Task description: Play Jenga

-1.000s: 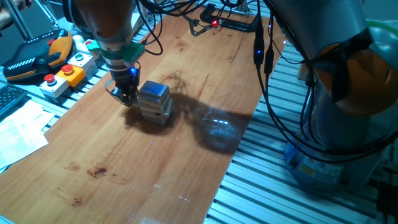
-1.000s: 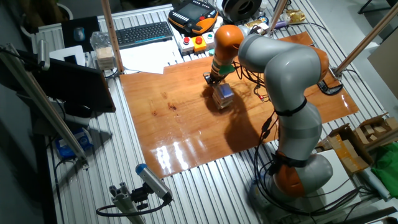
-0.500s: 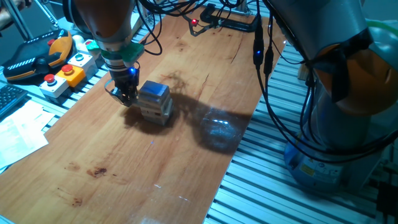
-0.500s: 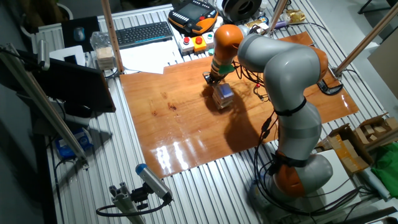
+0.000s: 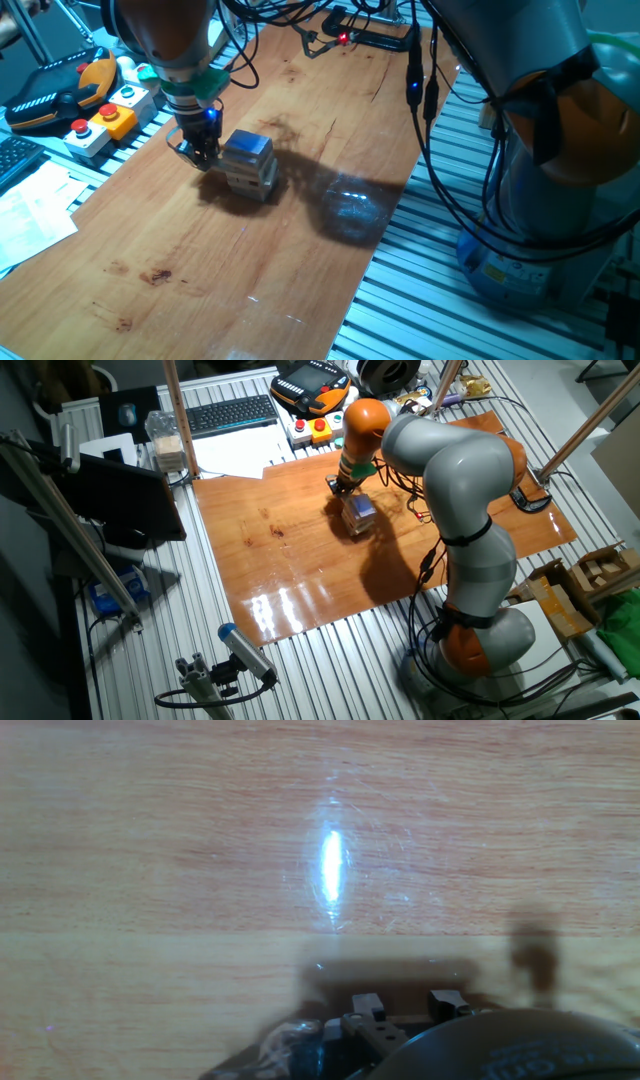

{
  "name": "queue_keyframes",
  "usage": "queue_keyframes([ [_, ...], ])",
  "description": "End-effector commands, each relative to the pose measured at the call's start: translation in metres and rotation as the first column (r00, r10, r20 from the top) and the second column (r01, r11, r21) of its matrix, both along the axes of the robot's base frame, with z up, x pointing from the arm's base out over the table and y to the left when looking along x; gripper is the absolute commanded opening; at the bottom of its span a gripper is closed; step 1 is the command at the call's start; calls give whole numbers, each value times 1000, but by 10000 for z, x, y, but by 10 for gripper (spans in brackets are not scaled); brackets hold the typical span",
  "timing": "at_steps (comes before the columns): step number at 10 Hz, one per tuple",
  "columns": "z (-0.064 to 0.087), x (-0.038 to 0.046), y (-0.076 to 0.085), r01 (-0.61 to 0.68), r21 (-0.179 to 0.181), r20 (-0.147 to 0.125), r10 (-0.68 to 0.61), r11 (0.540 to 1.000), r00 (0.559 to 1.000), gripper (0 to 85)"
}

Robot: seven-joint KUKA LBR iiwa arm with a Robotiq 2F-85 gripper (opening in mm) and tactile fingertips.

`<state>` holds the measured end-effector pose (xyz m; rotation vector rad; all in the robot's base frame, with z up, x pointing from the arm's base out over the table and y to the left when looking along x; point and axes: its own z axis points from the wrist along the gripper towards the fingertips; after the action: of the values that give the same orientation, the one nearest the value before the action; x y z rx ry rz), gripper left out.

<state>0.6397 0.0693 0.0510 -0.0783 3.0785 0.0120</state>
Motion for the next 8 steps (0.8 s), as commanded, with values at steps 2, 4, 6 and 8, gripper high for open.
queue_keyframes([
  [2, 2, 12, 4, 0, 0, 0, 0, 1000, 1000, 10],
  [4, 16, 25, 12, 0, -3, 1, 0, 1000, 1000, 10],
  [6, 9, 37, 17, -2, -3, 3, 2, 1000, 1000, 10],
  [8, 4, 53, 22, 0, -3, 6, 0, 1000, 1000, 10],
])
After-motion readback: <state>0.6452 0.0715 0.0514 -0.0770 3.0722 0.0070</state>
